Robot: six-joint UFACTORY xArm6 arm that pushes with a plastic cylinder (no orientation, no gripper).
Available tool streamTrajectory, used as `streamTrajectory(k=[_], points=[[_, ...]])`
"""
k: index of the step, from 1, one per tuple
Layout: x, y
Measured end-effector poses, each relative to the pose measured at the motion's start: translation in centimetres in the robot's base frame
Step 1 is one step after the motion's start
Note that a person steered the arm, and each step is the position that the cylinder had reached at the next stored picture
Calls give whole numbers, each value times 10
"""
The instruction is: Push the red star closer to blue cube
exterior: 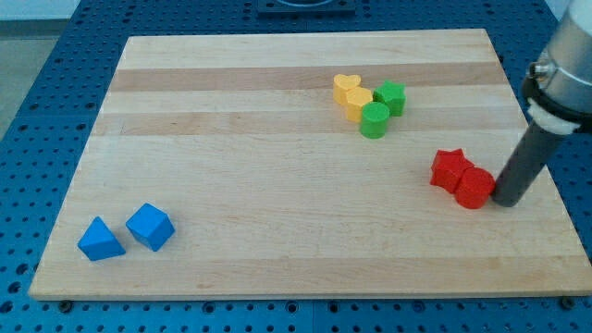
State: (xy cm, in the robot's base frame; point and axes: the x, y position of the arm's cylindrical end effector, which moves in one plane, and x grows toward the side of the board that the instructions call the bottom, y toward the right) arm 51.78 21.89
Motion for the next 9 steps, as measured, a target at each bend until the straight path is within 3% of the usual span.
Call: streamTrajectory(k=[2, 6, 9], points=[[-8, -38], [-12, -175], [-38, -264]])
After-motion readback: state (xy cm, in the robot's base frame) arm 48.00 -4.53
